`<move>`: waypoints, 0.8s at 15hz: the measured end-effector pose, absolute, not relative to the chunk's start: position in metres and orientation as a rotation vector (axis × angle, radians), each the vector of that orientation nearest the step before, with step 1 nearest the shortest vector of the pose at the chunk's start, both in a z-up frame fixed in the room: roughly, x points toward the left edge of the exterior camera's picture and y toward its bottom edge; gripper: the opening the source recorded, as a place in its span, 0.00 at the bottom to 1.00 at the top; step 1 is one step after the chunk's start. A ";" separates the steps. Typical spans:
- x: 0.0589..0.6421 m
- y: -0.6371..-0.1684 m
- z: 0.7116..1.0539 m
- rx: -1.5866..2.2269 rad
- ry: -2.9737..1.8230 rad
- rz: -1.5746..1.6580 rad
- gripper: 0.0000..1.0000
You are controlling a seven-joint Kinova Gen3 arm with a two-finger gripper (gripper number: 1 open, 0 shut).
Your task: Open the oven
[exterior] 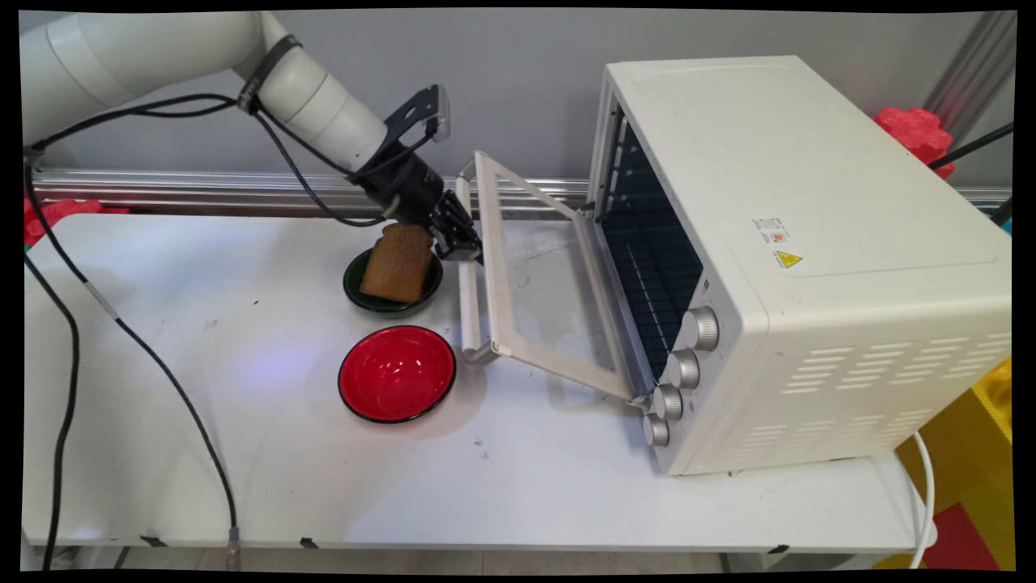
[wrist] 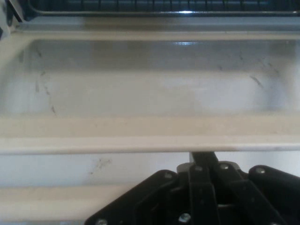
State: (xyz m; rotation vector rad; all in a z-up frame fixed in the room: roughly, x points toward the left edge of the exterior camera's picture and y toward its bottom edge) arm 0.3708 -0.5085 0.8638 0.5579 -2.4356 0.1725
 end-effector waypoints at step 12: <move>0.389 -0.499 0.822 0.543 -2.406 0.153 0.00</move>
